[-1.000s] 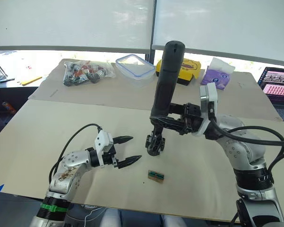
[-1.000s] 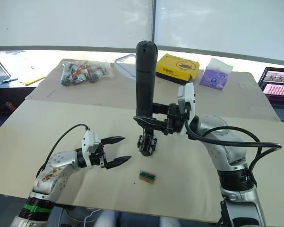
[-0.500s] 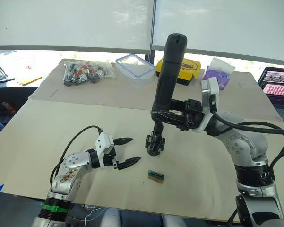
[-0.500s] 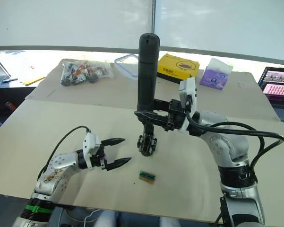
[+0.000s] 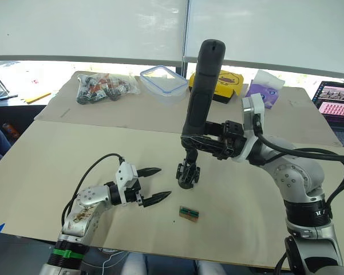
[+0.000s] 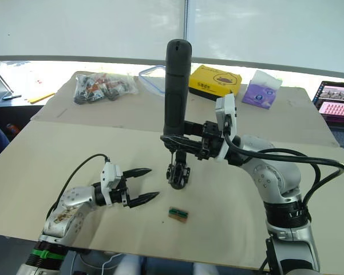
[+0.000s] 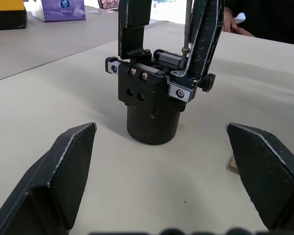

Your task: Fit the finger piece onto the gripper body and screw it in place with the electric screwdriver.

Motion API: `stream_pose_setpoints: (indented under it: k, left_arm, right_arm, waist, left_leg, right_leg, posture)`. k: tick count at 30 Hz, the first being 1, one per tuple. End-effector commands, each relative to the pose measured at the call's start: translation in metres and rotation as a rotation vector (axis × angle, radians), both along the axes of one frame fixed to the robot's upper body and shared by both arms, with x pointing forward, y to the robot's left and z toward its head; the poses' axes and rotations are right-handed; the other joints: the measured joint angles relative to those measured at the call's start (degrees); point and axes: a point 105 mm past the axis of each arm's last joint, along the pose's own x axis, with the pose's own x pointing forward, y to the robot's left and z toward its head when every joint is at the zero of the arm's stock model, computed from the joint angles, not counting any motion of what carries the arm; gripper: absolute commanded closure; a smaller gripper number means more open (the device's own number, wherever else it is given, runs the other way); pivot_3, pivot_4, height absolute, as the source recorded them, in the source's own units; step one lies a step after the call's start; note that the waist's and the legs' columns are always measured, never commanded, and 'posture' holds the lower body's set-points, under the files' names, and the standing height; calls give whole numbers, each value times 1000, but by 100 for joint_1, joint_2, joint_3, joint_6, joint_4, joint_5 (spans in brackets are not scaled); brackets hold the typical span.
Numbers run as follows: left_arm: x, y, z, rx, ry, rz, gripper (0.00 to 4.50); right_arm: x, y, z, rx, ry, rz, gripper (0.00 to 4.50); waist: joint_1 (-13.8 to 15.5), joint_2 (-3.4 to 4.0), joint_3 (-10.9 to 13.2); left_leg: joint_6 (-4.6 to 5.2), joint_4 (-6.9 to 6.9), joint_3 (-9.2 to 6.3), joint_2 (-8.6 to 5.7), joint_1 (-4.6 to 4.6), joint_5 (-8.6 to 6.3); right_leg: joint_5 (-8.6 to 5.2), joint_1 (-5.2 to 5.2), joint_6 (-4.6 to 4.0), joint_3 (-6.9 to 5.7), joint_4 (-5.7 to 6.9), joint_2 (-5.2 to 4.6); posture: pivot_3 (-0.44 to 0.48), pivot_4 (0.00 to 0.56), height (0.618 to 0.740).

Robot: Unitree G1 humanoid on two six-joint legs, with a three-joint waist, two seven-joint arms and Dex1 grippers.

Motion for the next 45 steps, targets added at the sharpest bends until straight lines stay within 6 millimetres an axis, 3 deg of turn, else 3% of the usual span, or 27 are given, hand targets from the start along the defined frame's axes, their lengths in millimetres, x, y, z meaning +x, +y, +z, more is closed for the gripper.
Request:
stream_pose_setpoints:
  k: [1,45]
  left_arm:
    - [-2,-4,6,-8,-30,-18,0]
    - [-2,-2,0,-3,-26,-13,0]
  right_arm:
    - [-9,-1,19,31,-90,11,2572]
    - [-6,0,7,-10,-101,-8,2572]
  waist:
    - [0,0,0]
    - [-2,0,0]
  left_leg:
    - [0,0,0,0,0,0]
    - [0,0,0,0,0,0]
  right_leg:
    - [0,0,0,0,0,0]
    - [-2,-1,-3,0,0,0]
  posture:
    - [0,150,740]
    - [0,150,740]
